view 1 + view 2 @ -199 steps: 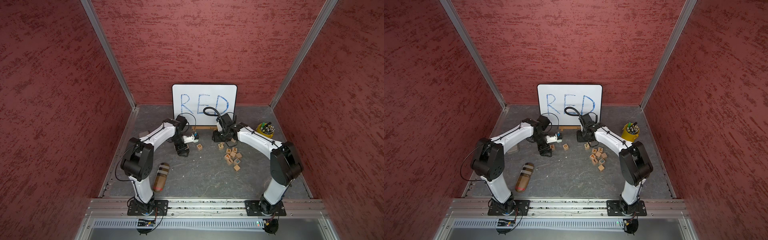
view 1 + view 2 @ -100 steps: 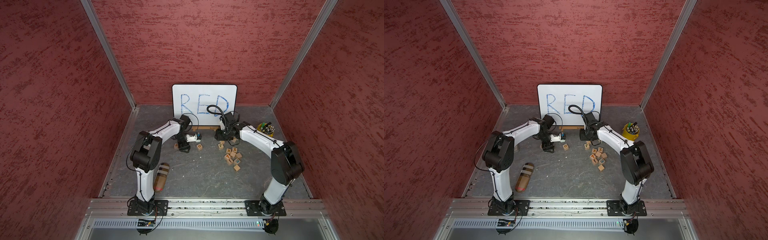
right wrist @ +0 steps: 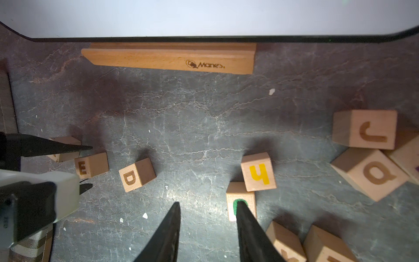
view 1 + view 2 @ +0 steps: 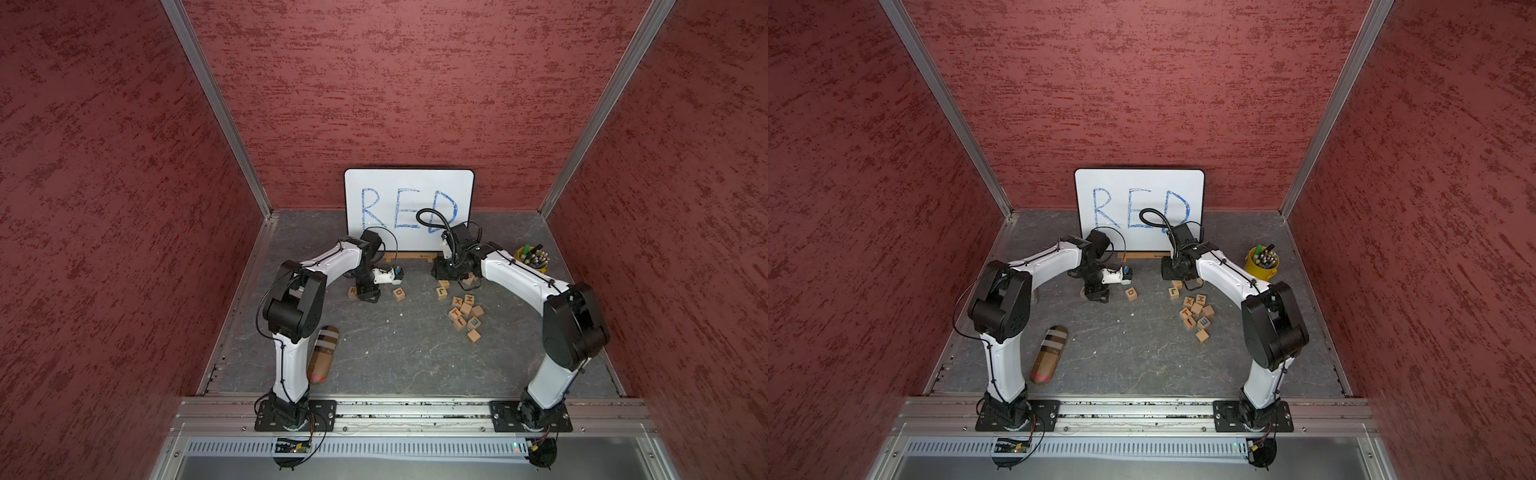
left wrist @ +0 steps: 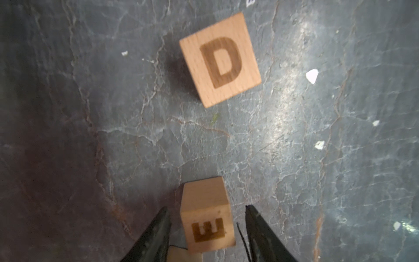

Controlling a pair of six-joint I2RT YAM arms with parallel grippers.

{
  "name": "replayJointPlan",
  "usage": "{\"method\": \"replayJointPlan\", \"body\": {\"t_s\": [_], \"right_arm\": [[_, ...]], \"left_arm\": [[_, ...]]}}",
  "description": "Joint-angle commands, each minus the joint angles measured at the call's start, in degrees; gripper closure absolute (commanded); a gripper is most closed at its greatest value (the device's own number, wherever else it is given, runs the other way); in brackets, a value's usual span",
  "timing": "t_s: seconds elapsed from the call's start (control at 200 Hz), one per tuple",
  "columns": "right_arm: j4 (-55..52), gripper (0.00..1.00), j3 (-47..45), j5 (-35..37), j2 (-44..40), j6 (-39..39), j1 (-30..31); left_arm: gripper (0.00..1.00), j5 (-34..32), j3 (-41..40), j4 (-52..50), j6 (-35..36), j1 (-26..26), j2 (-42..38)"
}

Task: Assemble the uppercase word "red" with letter blocks
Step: Adjust the letter block at the center of the board.

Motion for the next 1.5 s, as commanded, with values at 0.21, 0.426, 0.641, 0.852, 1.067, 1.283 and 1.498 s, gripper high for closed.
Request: {"method": "replayJointPlan", "body": {"t_s": [0.21, 0.426, 0.641, 0.852, 1.067, 1.283, 1.498], "right_arm": [[0.66, 0.58, -0.82, 1.29, -3.47, -0.39, -0.67], [0.81, 0.58, -1.01, 1.07, -3.47, -0.33, -0.85], [1.05, 0.58, -1.21, 0.90, -3.14, -0.66, -0.93], [1.94, 0.58, -2.15, 0.37, -2.89, -0.62, -1.19], [2.39, 0.58, -2.75, 0.10, -3.47, -0.70, -1.44], [2.61, 0.58, -2.79, 0.45, -4.25, -0.67, -1.66], [1.34, 0.58, -2.70, 3.70, -5.42, 1.77, -2.97]], "left_arm": [[0.75, -3.01, 0.70, 0.71, 5.66, 0.10, 2.40], [0.89, -5.03, 1.20, 1.19, 7.97, 0.62, 2.66], [0.78, -5.23, 1.44, 1.09, 8.87, 2.50, 1.87], [0.53, -4.33, 2.50, 0.07, 7.81, 1.87, 1.70], [0.32, -3.81, 2.69, -0.40, 6.94, 1.63, 0.93], [0.21, -0.96, 7.87, -3.00, 2.47, 1.69, -0.80], [0.12, 1.97, 14.86, -8.36, -1.31, -2.73, -2.12]]}}
